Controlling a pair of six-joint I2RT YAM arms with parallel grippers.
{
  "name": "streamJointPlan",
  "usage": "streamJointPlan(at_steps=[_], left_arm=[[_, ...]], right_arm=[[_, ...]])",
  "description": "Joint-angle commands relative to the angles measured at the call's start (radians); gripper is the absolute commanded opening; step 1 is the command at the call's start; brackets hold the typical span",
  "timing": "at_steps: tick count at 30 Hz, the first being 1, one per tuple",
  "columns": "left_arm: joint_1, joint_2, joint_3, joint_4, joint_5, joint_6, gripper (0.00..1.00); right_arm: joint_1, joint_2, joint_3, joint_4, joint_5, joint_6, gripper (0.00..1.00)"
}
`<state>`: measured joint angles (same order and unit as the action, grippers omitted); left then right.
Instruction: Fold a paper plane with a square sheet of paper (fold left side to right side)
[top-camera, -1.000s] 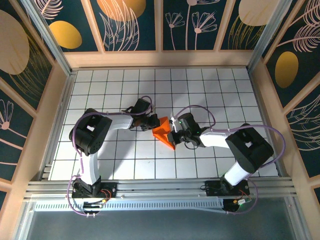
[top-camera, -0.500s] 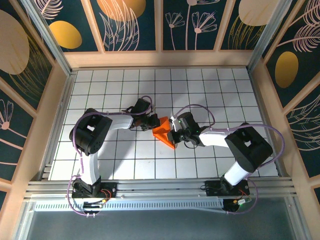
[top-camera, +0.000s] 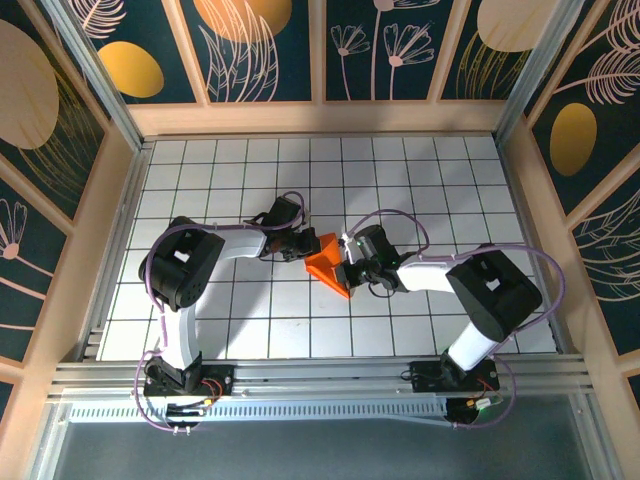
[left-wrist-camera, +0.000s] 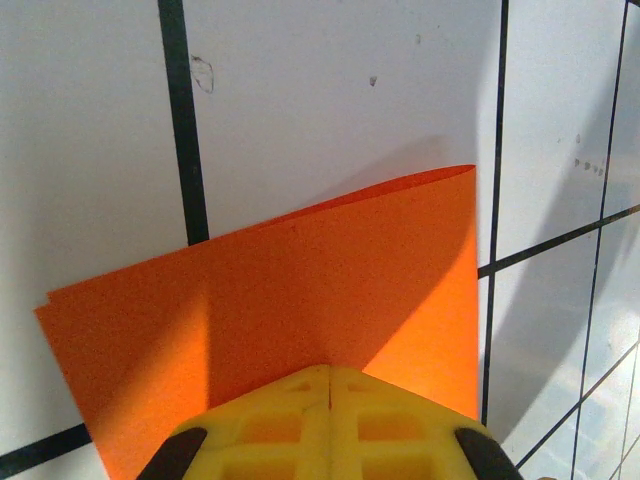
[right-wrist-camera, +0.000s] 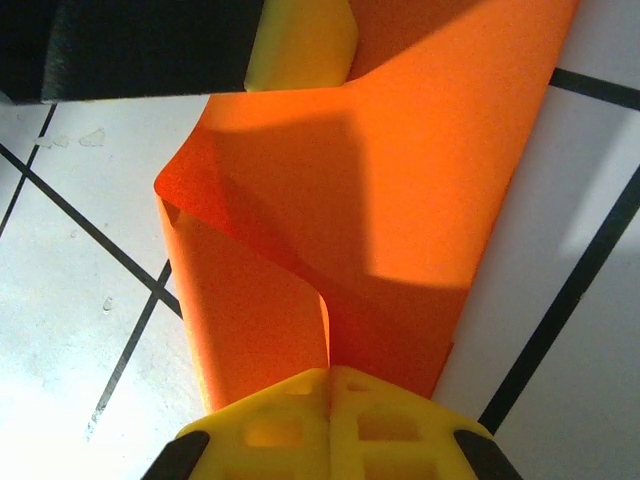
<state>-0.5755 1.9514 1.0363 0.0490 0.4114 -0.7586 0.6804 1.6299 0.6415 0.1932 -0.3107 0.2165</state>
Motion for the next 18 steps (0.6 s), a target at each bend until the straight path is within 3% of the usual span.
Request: streamJointPlan(at_steps=[1, 18], left_arm=[[-0.007, 0.057, -0.015, -0.067, -0.046, 0.02, 0.04], [-0.007, 0.048, -0.015, -0.066, -0.051, 0.018, 0.05]], right_arm=[[-0.007, 0.019, 0.026, -0.009, 0.017, 0.002, 0.0], [-0.007, 0.039, 0.018, -0.03, 0.039, -0.012, 0.0]])
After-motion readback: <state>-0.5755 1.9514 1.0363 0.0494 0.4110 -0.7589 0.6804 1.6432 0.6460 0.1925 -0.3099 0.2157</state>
